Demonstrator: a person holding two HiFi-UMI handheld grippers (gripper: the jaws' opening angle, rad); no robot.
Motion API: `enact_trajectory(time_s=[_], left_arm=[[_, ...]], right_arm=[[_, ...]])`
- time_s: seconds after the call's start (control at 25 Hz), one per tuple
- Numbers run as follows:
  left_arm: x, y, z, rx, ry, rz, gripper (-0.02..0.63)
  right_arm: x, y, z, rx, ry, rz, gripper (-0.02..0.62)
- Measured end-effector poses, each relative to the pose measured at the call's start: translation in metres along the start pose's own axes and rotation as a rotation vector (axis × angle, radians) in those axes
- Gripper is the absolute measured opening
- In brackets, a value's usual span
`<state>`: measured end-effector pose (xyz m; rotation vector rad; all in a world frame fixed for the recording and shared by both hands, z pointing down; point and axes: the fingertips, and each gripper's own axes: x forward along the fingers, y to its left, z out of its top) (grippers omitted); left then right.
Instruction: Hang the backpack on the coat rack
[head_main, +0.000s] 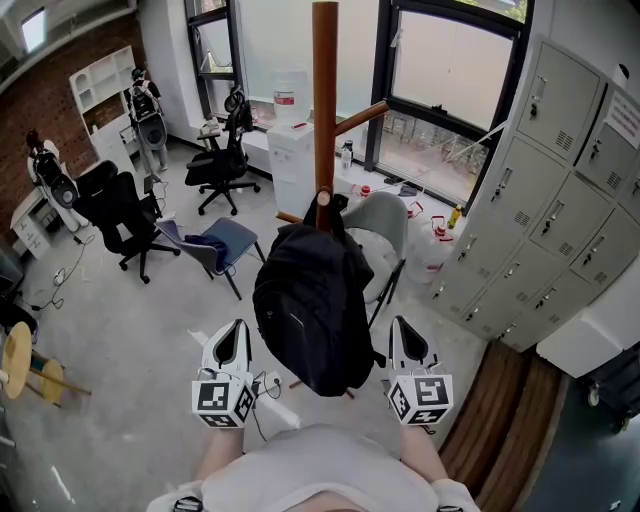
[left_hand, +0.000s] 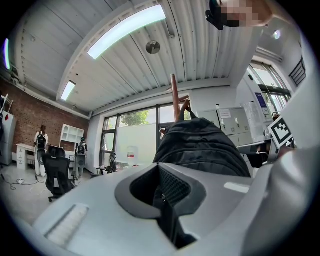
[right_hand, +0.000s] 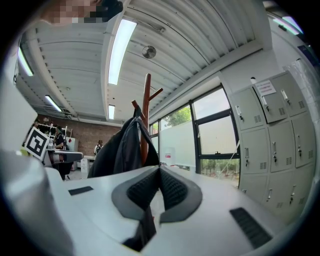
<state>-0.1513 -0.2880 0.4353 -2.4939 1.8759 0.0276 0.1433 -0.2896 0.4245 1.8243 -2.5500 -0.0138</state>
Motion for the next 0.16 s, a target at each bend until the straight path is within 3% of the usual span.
enact_trajectory(time_s=[0.16], left_arm=[[-0.0027, 0.0006, -0.0049, -0.002, 0.001, -0.001, 0.009]], right_arm=[[-0.0007, 0.0064, -0.0006, 0.007, -0.005, 0.011, 0.008]])
